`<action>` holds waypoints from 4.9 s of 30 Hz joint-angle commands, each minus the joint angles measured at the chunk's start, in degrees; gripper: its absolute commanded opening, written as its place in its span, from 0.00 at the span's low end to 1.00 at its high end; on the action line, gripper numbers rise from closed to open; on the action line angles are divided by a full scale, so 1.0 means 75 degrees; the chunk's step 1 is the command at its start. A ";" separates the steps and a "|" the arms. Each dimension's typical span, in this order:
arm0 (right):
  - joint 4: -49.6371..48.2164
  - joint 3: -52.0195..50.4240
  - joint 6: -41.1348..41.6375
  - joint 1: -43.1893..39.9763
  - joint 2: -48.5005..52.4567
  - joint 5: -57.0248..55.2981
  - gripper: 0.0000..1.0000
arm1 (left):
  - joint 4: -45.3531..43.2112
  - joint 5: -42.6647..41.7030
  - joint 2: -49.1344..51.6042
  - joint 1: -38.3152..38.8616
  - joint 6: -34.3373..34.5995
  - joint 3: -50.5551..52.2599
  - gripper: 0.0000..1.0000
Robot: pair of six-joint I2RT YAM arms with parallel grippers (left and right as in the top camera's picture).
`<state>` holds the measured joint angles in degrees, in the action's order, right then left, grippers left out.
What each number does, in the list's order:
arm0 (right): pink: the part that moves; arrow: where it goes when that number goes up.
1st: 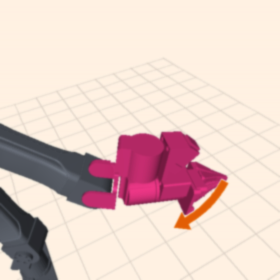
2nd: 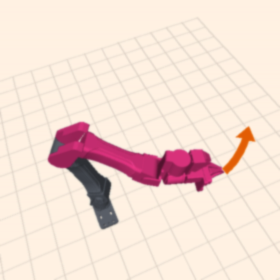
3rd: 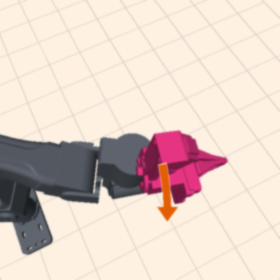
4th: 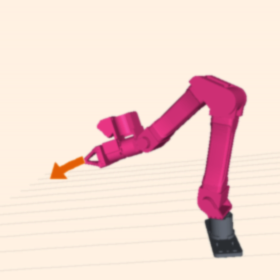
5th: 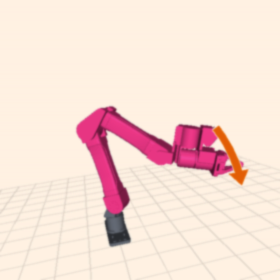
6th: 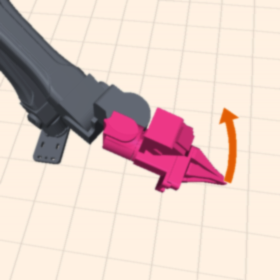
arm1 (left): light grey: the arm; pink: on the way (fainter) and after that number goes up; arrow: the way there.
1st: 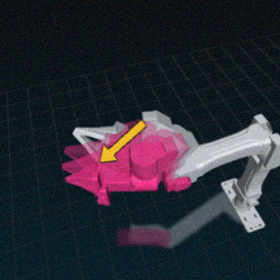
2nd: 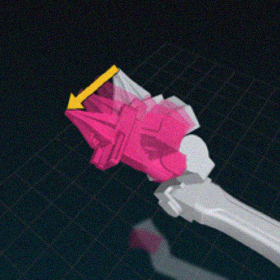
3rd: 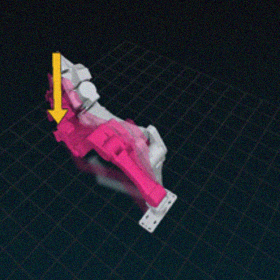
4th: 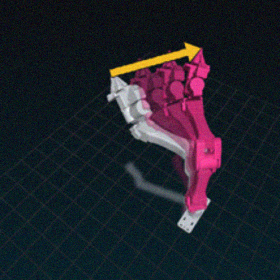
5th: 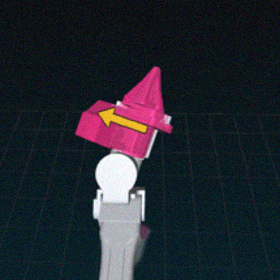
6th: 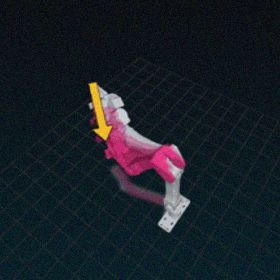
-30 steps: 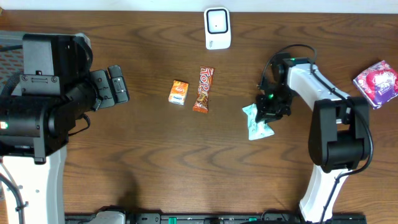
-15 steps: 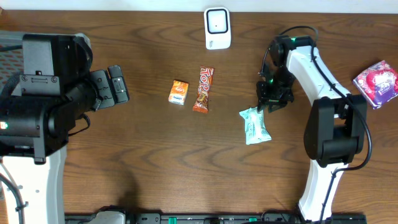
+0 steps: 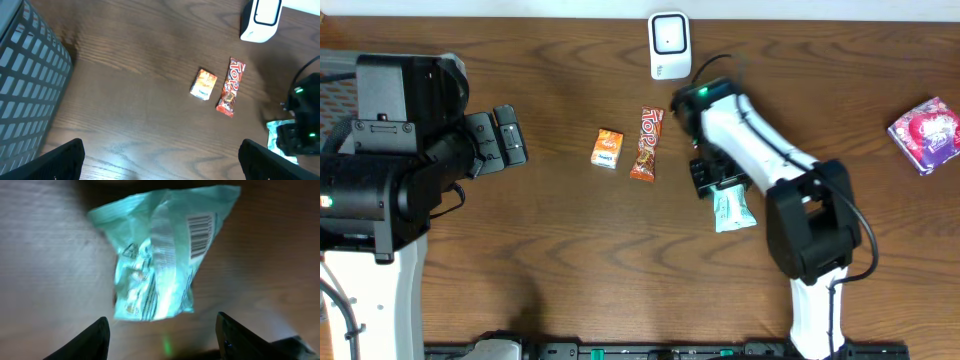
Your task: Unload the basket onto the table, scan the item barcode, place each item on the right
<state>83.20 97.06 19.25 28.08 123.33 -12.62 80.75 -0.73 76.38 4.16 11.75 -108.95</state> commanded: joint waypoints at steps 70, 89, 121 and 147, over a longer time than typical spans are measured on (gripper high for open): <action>-0.2302 -0.1469 -0.1588 -0.3669 -0.0026 0.4963 0.49 | 0.0003 0.0044 -0.0003 -0.0032 -0.0073 -0.0020 0.98; -0.1769 -0.1346 -0.2171 -0.2305 -0.0026 0.4893 0.74 | 0.0003 0.0044 -0.0003 -0.0032 -0.0073 -0.0020 0.98; -0.9025 0.0624 0.3002 -0.2017 0.0032 0.6266 0.01 | 0.0003 0.0044 -0.0003 -0.0032 -0.0073 -0.0020 0.98; -1.0998 0.0746 0.3972 -0.2897 0.0656 0.7020 0.01 | 0.0003 0.0044 -0.0003 -0.0032 -0.0073 -0.0020 0.98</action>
<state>-1.32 101.14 52.38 11.20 133.43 36.69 80.75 -0.73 76.38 4.16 11.73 -108.95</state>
